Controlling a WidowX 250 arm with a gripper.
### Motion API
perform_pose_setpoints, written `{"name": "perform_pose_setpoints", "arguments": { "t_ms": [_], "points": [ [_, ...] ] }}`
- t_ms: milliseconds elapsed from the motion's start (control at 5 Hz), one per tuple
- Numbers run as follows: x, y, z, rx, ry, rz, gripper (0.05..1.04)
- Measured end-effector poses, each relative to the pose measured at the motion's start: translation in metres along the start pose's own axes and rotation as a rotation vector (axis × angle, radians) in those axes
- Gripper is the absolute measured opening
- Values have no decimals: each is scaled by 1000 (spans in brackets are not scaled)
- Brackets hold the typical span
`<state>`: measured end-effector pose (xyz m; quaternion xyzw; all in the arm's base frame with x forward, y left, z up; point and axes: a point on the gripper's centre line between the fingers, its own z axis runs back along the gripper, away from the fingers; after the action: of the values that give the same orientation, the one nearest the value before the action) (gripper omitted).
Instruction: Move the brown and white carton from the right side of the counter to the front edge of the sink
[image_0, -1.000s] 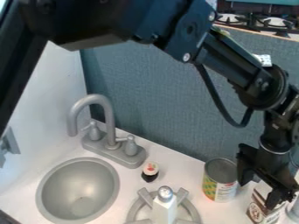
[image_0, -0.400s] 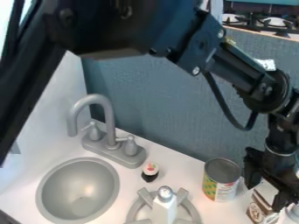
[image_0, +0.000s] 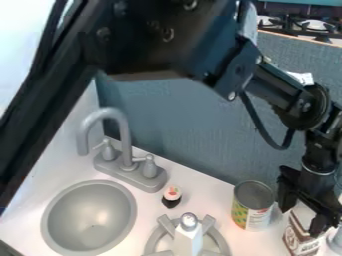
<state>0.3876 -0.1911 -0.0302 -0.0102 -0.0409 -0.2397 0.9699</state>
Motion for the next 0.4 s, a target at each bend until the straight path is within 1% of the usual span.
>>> {"name": "perform_pose_setpoints", "arguments": {
  "t_ms": [400],
  "points": [
    [4, 3, -4, 20, 11, -2, 1001]
  ]
}}
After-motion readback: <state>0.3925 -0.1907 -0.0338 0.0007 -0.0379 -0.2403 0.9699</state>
